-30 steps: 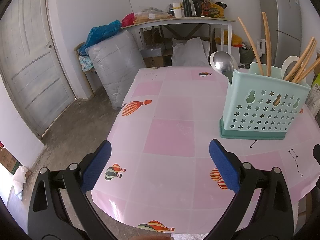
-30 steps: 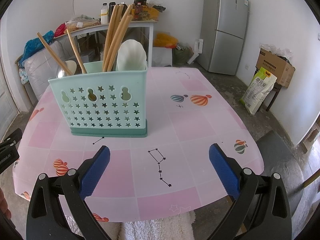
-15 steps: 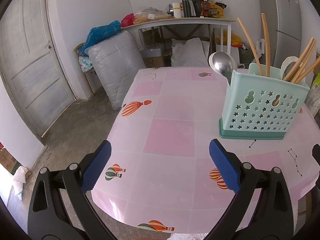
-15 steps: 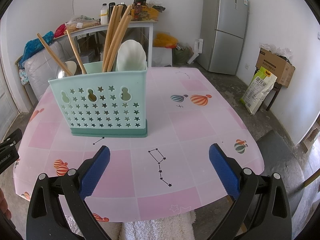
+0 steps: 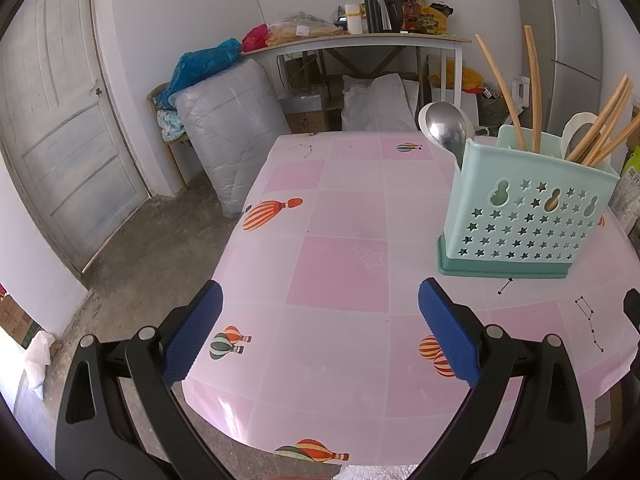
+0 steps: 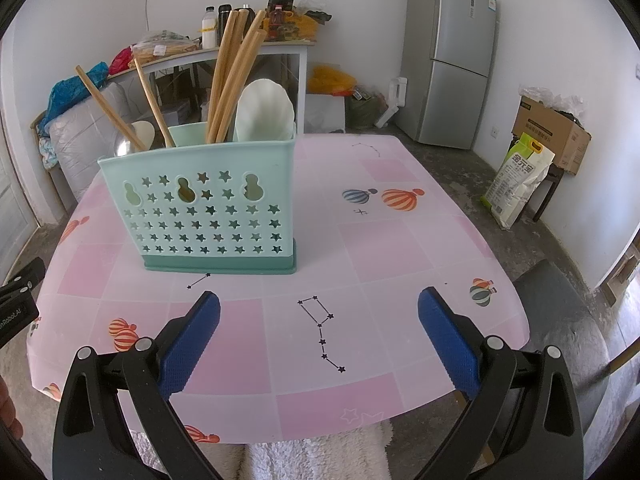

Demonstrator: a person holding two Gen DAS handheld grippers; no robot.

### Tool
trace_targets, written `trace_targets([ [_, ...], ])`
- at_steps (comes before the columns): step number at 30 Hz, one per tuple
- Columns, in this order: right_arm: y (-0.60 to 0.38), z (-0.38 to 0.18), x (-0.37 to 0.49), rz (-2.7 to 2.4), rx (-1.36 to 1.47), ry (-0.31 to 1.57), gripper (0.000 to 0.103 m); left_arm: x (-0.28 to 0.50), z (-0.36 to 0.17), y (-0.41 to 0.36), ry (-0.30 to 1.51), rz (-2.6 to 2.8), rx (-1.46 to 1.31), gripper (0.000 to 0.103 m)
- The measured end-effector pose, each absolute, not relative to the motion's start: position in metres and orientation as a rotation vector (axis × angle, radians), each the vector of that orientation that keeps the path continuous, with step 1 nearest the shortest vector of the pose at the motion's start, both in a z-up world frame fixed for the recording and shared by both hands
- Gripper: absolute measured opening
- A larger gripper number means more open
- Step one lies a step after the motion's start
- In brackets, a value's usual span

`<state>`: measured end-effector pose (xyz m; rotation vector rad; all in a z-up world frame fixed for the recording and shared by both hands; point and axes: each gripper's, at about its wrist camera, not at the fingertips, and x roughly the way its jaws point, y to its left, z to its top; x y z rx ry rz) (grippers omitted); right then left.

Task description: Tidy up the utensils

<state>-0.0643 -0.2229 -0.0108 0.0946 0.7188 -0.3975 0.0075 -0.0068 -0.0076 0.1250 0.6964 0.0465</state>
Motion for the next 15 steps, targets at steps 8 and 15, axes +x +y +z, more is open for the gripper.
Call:
trace_targets([
  [8,-0.2227,-0.0109,-0.0642,-0.397,0.095,0.719,0.096,0.0065,-0.0108,-0.0067,0.700,0.047,0.123,0.094],
  [15,-0.2226,-0.0108,-0.0641,-0.396,0.095,0.719,0.096,0.0064,-0.0120,-0.0060,0.703,0.046,0.122,0.094],
])
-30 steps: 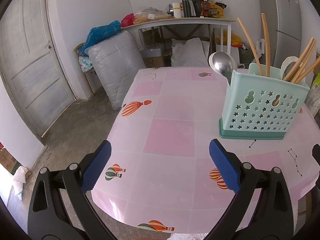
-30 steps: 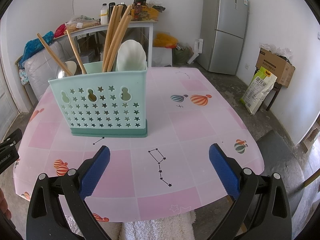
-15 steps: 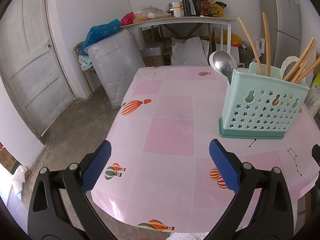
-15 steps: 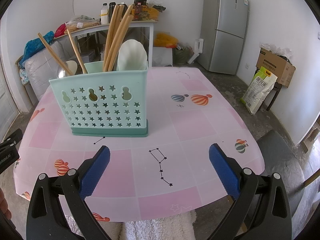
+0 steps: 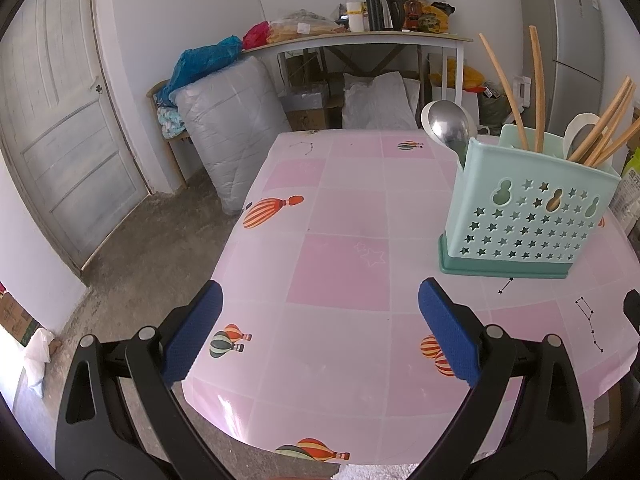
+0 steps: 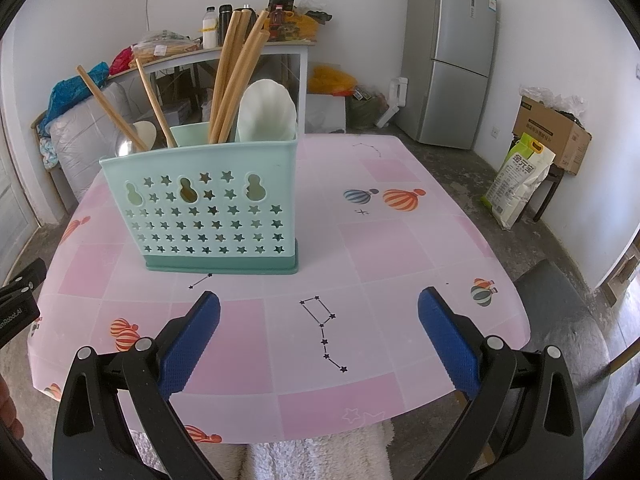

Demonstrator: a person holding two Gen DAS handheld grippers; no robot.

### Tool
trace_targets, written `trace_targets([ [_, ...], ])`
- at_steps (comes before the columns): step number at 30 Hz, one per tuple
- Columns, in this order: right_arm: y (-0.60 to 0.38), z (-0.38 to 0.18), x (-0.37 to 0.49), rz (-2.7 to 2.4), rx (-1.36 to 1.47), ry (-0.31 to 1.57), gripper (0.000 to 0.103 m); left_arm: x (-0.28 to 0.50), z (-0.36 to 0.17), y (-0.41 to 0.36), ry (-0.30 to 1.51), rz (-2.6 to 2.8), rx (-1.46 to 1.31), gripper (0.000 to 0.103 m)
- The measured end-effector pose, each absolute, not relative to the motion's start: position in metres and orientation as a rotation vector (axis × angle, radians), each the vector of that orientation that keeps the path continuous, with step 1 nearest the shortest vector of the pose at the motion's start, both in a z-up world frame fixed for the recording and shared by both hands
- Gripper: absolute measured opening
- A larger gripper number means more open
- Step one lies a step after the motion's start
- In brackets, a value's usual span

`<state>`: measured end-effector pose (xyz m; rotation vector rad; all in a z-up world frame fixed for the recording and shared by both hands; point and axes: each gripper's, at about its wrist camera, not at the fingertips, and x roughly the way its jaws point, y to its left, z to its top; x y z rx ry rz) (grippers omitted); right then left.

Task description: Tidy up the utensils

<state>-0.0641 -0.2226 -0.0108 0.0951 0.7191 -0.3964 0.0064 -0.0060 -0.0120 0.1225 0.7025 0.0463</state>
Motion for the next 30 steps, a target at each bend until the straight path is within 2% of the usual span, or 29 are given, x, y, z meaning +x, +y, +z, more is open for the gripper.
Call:
trace_targets([
  [30,-0.2197,-0.0089,-0.0635,-0.399,0.107,0.715,0.096,0.0045,-0.0136,-0.0086,0.708,0.031,0.123,0.094],
])
